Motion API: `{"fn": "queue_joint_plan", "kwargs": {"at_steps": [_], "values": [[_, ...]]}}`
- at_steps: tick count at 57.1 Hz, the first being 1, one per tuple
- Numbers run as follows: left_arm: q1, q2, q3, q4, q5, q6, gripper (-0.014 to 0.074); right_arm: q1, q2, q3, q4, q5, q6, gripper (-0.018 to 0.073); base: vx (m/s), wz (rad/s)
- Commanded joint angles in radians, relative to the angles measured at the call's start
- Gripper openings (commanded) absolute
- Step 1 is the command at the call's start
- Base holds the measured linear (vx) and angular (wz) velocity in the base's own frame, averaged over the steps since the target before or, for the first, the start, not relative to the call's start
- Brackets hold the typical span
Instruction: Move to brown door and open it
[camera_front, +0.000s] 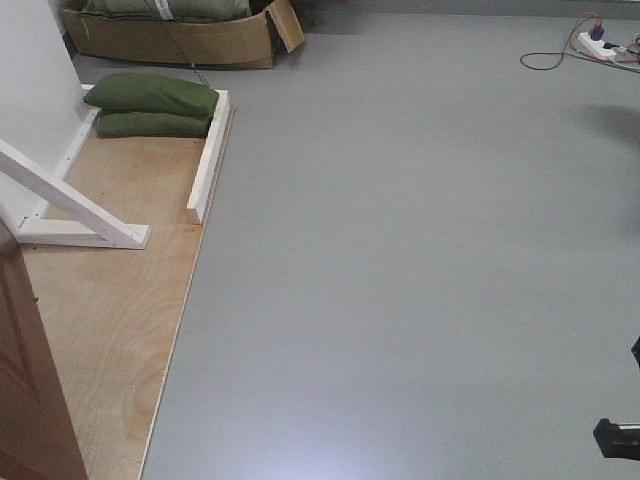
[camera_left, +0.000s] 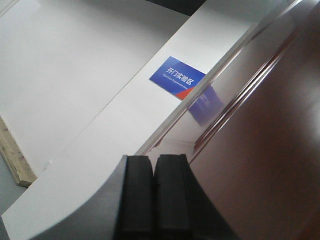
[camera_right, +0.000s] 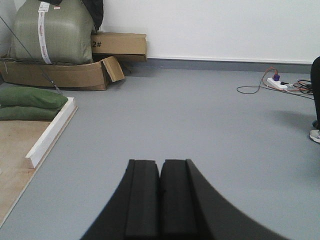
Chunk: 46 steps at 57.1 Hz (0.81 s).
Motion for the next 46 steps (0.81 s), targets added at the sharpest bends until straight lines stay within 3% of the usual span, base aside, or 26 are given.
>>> {"fn": "queue_joint_plan", "kwargs": {"at_steps": [1, 12, 20, 39, 46], "values": [[-0.006, -0.036, -0.029, -0.032, 0.069, -0.003, -0.0003, -0.002, -0.014, 0.005, -0.006, -0.083, -0.005, 0.0000, 0.00, 0.00], [-0.006, -0.070, -0.029, -0.031, 0.159, -0.003, -0.0003, -0.002, -0.014, 0.005, -0.006, -0.083, -0.005, 0.0000, 0.00, 0.00], [-0.005, -0.070, -0.029, -0.018, 0.143, 0.000, -0.0003, -0.002, -0.014, 0.005, -0.006, -0.083, -0.005, 0.0000, 0.00, 0.00], [-0.005, -0.053, -0.028, -0.018, -0.297, 0.000, -0.0003, -0.002, -0.014, 0.005, -0.006, -0.083, -0.005, 0.0000, 0.00, 0.00], [-0.005, -0.002, -0.028, 0.000, -0.297, 0.000, -0.0003, -0.002, -0.014, 0.005, -0.006, -0.083, -0.005, 0.0000, 0.00, 0.00]]}}
